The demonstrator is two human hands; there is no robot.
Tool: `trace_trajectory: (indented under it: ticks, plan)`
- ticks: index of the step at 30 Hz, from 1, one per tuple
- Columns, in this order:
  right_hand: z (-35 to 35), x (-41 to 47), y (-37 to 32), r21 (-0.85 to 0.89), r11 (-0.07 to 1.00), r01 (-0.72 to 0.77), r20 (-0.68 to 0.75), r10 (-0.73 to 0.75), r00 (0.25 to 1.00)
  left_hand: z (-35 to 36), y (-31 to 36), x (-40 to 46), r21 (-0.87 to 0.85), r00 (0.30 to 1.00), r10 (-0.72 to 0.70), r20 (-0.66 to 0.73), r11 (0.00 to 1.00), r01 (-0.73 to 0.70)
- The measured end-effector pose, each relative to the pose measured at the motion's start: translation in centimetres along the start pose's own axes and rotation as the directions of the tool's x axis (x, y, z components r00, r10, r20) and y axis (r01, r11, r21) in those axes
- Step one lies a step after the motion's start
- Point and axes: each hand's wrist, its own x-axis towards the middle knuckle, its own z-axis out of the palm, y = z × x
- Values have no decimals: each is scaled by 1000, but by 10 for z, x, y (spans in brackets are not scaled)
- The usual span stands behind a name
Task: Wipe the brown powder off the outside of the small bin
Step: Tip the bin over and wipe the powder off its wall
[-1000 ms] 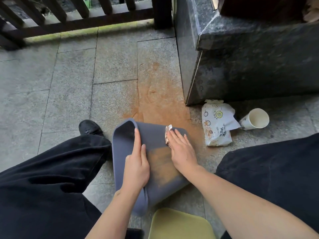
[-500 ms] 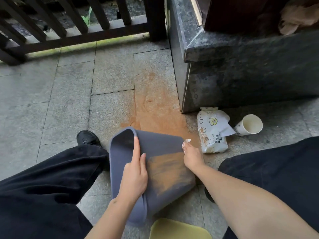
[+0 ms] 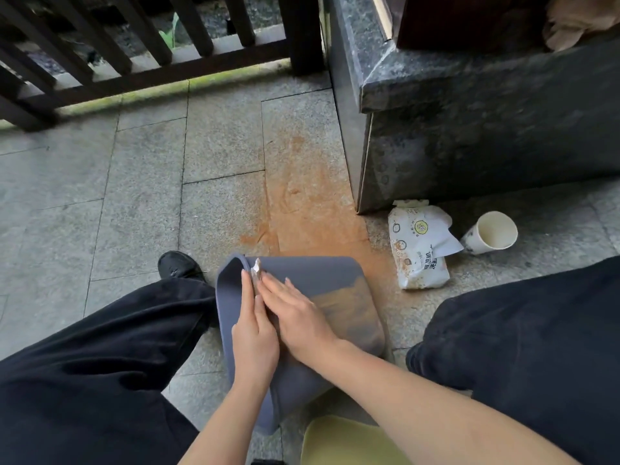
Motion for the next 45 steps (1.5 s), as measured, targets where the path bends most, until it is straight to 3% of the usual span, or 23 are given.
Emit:
trace_trajectory:
  ticks: [3,6,10,12,14,17,19,23,27,33,37,41,45]
  plan:
    - [-11,-3,29,-103,995,-5,58,11,998,-1,-7,5,67,999,-6,-44,998,9]
    - [-21,-15,67,-201,957,-212,102,235,966,-3,-13,8,90,997,-4,-77,996,11]
    - [-30,-32,105,-252,835,-489,15,509,861,-3,-15,10,121,996,-17,-92,992,28]
    - [-31,-41,119,-288,725,-626,-27,647,762,-3,-15,9,133,996,-19,-90,991,31]
    - [-41,-52,134,-247,553,-796,-106,801,589,-3,-13,9,138,997,-10,-74,990,20]
    - [-62,-53,142,14,383,-924,-265,892,366,-5,-8,11,109,997,9,-77,994,0]
    - [-71,-37,142,180,371,-911,-304,902,307,-6,-6,11,87,998,2,-69,996,4]
    - [-91,0,122,347,453,-822,-323,880,349,-2,5,7,64,1000,-3,-8,998,3]
    - [-97,2,91,396,518,-758,-310,853,420,-3,12,-12,46,996,-10,88,999,6]
    - [-60,-15,4,426,708,-564,-178,677,714,-1,8,-45,-58,996,-24,86,998,29]
    - [-24,-43,-39,503,783,-367,-181,511,840,7,9,-63,-88,997,16,77,996,-9]
    - [-16,-62,-37,382,865,-325,-144,403,904,9,12,-63,-148,991,58,119,988,-40]
    - [-24,-61,-18,114,956,-270,-53,278,959,7,12,-58,-41,988,62,141,998,-56]
